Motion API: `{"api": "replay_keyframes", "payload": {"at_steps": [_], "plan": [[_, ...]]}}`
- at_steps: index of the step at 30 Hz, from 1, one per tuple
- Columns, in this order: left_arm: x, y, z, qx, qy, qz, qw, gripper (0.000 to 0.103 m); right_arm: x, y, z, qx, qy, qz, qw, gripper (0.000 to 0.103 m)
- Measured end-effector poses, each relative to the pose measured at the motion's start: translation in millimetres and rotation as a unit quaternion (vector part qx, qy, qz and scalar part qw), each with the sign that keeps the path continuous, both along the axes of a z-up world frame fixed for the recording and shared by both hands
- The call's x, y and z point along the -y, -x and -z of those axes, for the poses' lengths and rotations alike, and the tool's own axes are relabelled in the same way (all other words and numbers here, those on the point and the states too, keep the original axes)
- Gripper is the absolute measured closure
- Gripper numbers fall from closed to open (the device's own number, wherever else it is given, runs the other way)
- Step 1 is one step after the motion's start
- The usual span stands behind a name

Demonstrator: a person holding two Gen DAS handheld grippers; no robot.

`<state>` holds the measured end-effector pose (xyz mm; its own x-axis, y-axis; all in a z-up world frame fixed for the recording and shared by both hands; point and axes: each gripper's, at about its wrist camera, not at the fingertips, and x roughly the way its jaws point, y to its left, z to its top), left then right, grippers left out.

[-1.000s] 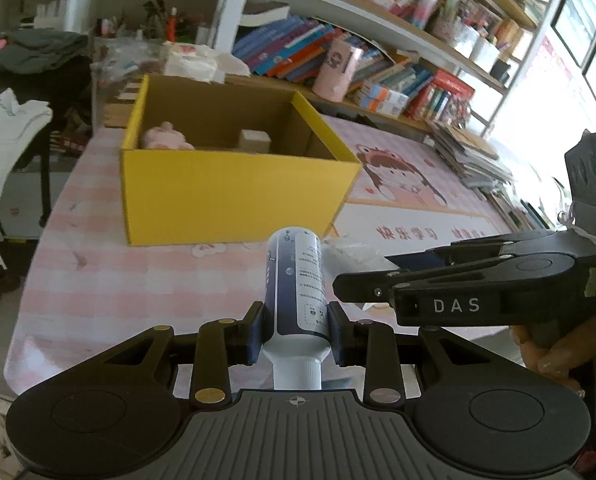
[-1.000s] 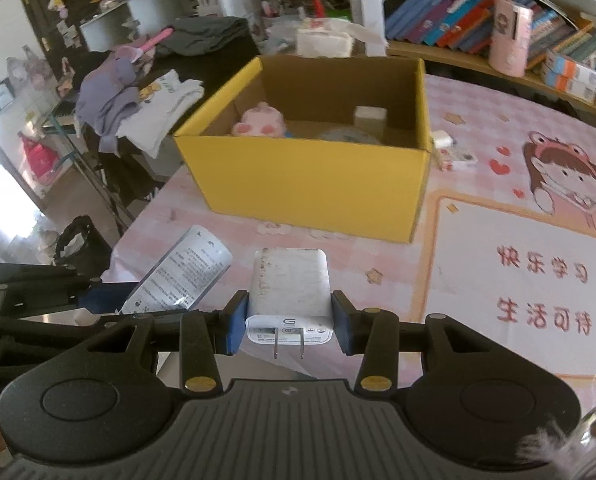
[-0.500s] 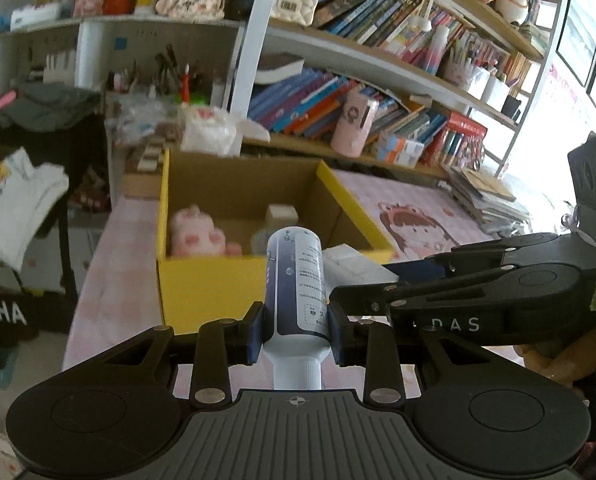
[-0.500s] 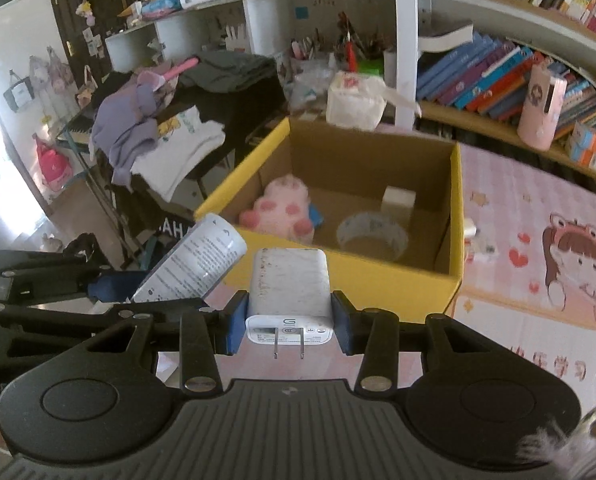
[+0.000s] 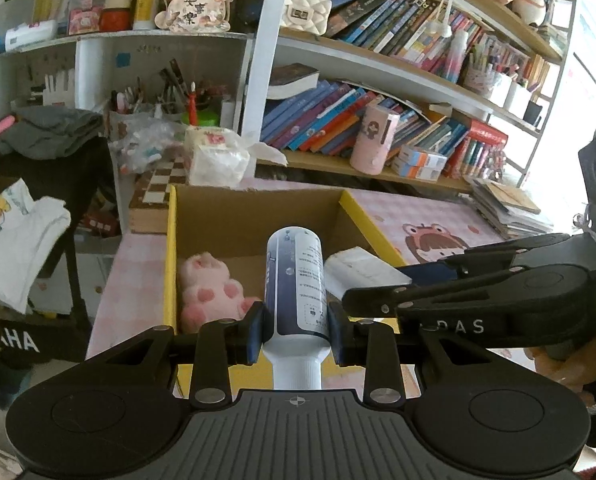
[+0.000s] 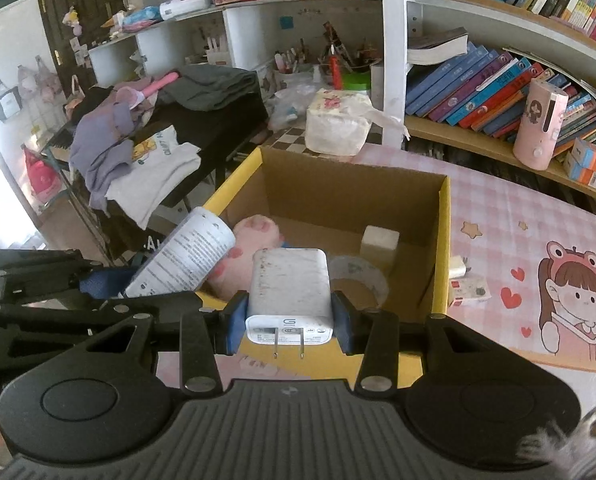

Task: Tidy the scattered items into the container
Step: 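Lower the spray bottle into the box and open the left tool while the right tool releases the charger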

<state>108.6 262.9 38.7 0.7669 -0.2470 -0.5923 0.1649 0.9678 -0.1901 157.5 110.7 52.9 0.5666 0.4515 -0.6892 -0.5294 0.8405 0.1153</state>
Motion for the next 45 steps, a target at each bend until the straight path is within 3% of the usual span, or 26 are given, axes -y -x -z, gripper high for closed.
{"api": "replay_keyframes", "payload": {"at_steps": [8, 13, 19, 25, 35, 45], "plan": [[0.2, -34.7, -10.0, 0.006, -0.062, 0.003, 0.998, 0.072, -1.8, -32.4, 3.9, -0.006, 0.01, -0.002, 1.0, 0.061], [0.2, -63.2, -7.4, -0.011, -0.11, 0.018, 0.9937, 0.072, -6.3, -55.2, 13.1, -0.017, 0.028, -0.01, 0.999, 0.061], [7.1, -102.0, 4.4, -0.048, -0.158, 0.046, 0.9852, 0.072, -17.7, -83.2, 28.6, -0.031, 0.061, -0.019, 0.997, 0.061], [20.3, -140.8, 27.0, -0.091, -0.217, 0.068, 0.9695, 0.072, -31.3, -106.7, 49.2, -0.061, 0.087, -0.023, 0.994, 0.061], [32.5, -168.6, 53.6, -0.141, -0.249, 0.075, 0.9552, 0.072, -41.4, -124.7, 82.3, -0.091, 0.162, -0.024, 0.982, 0.061], [38.6, -174.4, 60.4, -0.145, -0.266, 0.075, 0.9502, 0.072, -47.3, -121.0, 96.2, -0.101, 0.163, -0.029, 0.981, 0.061]]}}
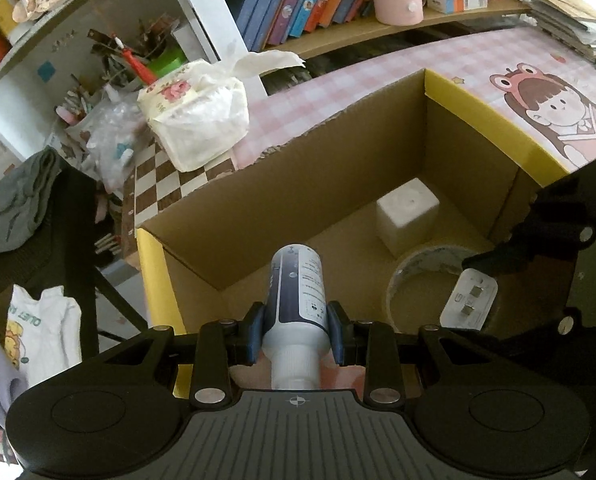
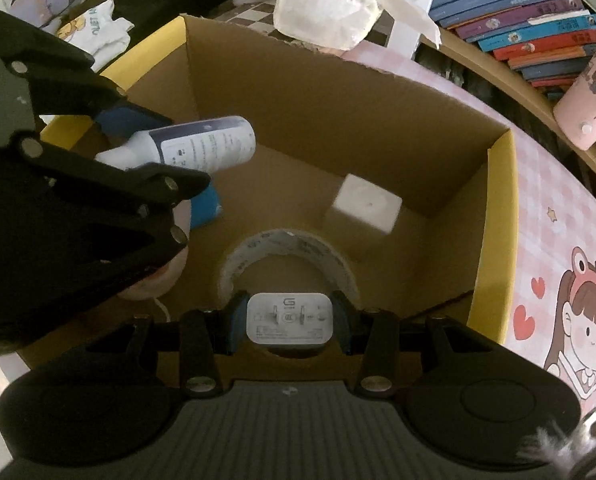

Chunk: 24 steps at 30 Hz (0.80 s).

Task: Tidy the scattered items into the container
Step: 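Lower the spray bottle into the box and open the left tool while the right tool releases the charger, then withdraw both tools from the box toward the remaining small white items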

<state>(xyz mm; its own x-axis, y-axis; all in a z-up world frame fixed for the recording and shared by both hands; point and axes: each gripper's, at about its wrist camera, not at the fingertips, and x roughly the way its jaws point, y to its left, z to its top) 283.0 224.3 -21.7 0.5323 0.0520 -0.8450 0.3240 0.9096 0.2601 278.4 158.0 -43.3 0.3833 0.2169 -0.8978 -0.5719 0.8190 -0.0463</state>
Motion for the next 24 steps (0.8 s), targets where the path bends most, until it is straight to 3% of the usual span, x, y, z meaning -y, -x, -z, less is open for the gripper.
{"api": "replay_keyframes", "payload": {"at_steps": [7, 12, 18, 24], "plan": [[0.4, 2.2, -3.9, 0.016, 0.002, 0.002, 0.9999, 0.066, 2.5, 1.0, -6.9, -0.001, -0.022, 0.014, 1.0, 0.058], [-0.3, 11.9, -19.2, 0.042, 0.014, 0.004, 0.999, 0.043, 7.5, 6.5, -22.5, 0.008, -0.044, 0.025, 0.999, 0.054], [-2.6, 30.8, -47.0, 0.089, 0.033, -0.001, 0.9955, 0.028, 17.4, 15.9, -46.6, 0.036, -0.065, 0.029, 0.997, 0.052], [-8.5, 56.7, -78.4, 0.139, 0.051, -0.007, 0.989, 0.023, 32.2, 34.4, -75.4, 0.07, -0.098, 0.041, 0.992, 0.048]]}}
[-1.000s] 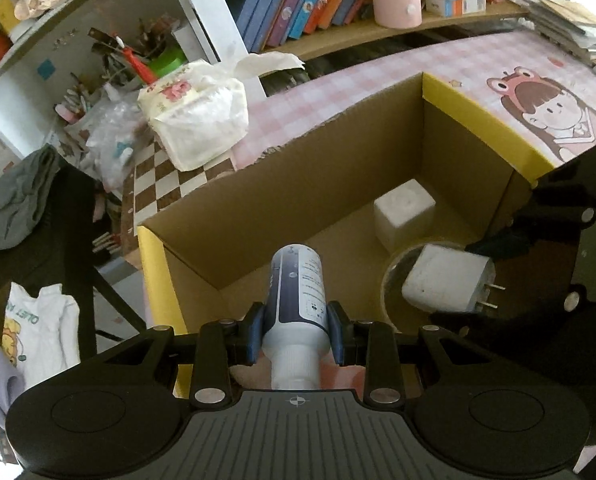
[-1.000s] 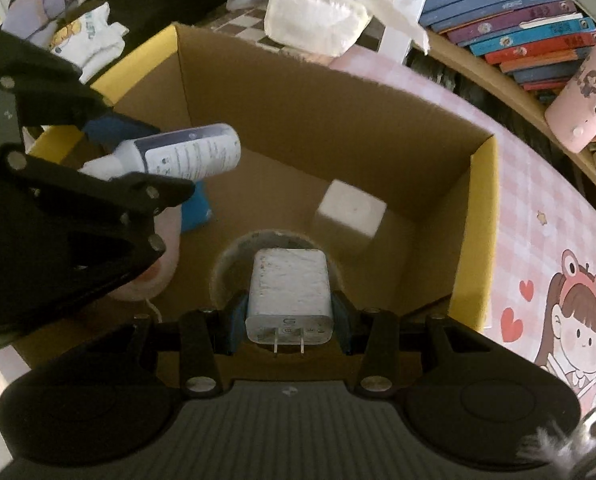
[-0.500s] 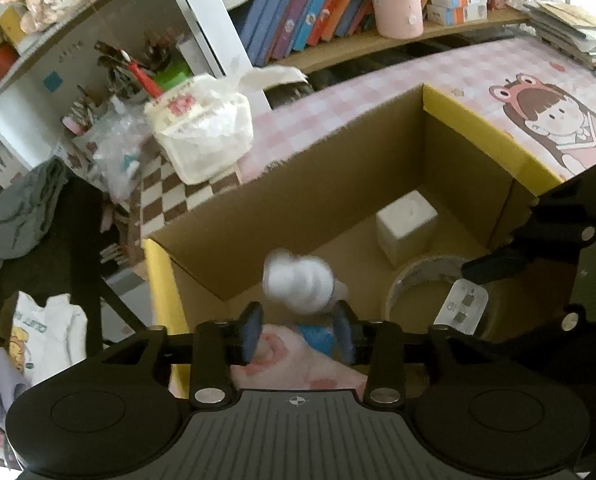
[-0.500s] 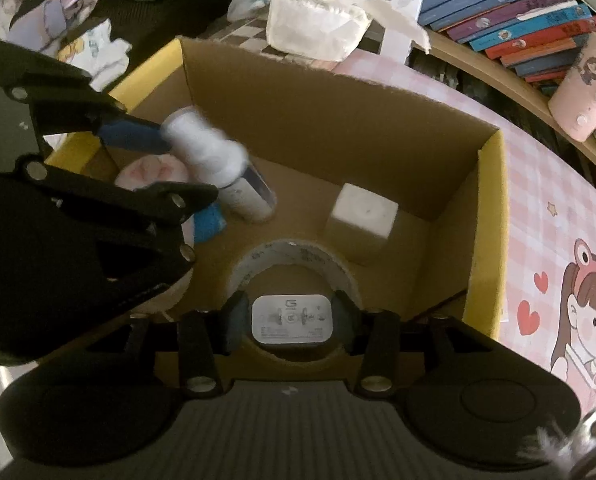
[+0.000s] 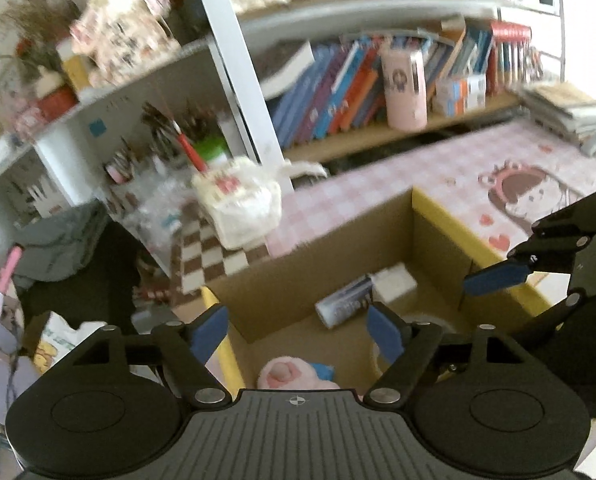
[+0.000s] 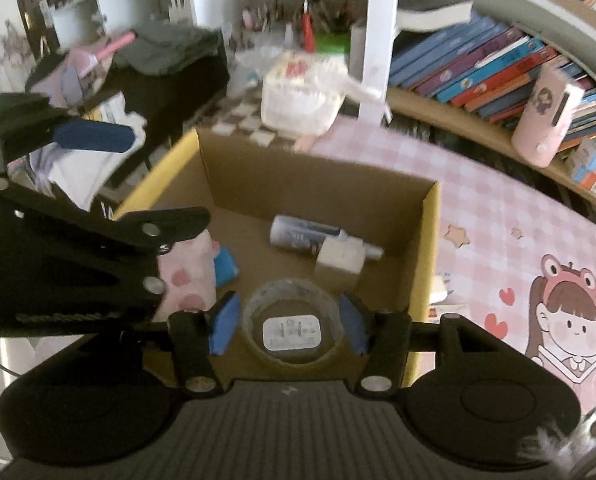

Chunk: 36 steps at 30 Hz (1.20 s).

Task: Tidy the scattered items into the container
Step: 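Withdraw both tools from the box toward the remaining small white items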

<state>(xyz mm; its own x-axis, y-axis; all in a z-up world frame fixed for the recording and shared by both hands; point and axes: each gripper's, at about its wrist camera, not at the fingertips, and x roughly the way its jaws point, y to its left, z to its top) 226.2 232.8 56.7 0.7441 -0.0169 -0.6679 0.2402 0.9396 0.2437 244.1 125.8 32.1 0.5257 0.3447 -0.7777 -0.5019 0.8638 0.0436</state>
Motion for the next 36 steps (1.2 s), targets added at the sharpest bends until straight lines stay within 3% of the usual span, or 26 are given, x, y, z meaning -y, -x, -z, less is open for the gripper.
{"api": "replay_keyframes", "payload": {"at_steps": [9, 21, 36], "plan": [[-3.7, 56.8, -41.1, 0.072, 0.026, -0.01, 0.997, 0.02, 24.8, 44.8, -39.9, 0.06, -0.047, 0.011, 0.997, 0.048], [-11.9, 134.3, -54.4, 0.133, 0.04, -0.055, 0.9887, 0.019, 57.3, 110.6, -68.7, 0.121, -0.1, 0.037, 0.987, 0.048], [-11.1, 211.2, -32.4, 0.145, 0.062, -0.112, 0.9811, 0.019, 65.9, 185.4, -34.4, 0.129, -0.086, 0.023, 0.988, 0.048]]}}
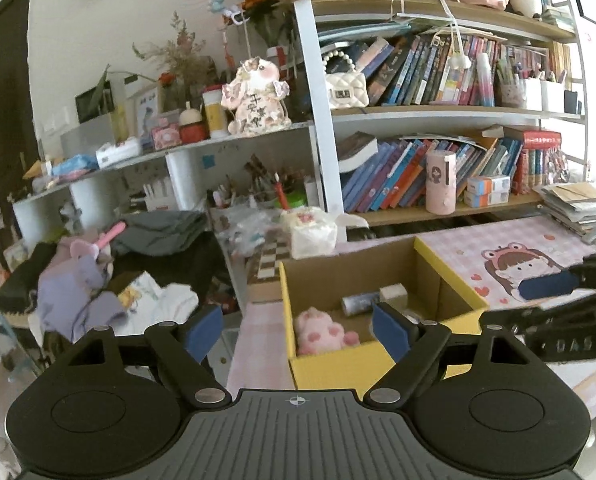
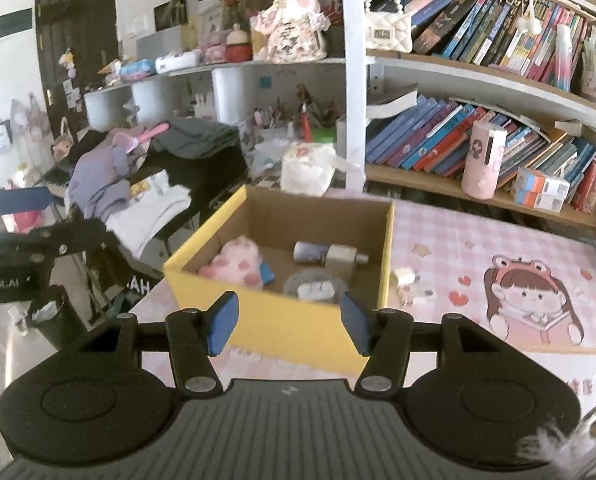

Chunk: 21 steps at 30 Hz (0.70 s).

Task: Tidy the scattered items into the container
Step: 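Withdraw both tools from the box toward the remaining small white items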

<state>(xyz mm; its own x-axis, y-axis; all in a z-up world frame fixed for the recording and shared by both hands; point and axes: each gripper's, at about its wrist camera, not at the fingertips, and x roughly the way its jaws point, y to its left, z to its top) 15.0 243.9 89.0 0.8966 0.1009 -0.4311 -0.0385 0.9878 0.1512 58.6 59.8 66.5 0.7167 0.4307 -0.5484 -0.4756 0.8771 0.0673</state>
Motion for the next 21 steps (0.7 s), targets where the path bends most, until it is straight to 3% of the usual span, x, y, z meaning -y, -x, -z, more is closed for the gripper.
{"api": "replay_keyframes", "payload": {"at_steps": [11, 21], "plan": [[12.9, 20.6, 37.2, -0.058, 0.036, 0.003, 0.9977, 0.019, 13.1, 17.4, 32.3, -0.073, -0.013, 0.031, 0.997, 0.048], [41.2, 25.2, 55.5, -0.087, 0.032, 0.026, 0.9953, 0.019, 14.8, 25.7, 44.7, -0.08, 0.03, 0.015, 0.996, 0.048]]}}
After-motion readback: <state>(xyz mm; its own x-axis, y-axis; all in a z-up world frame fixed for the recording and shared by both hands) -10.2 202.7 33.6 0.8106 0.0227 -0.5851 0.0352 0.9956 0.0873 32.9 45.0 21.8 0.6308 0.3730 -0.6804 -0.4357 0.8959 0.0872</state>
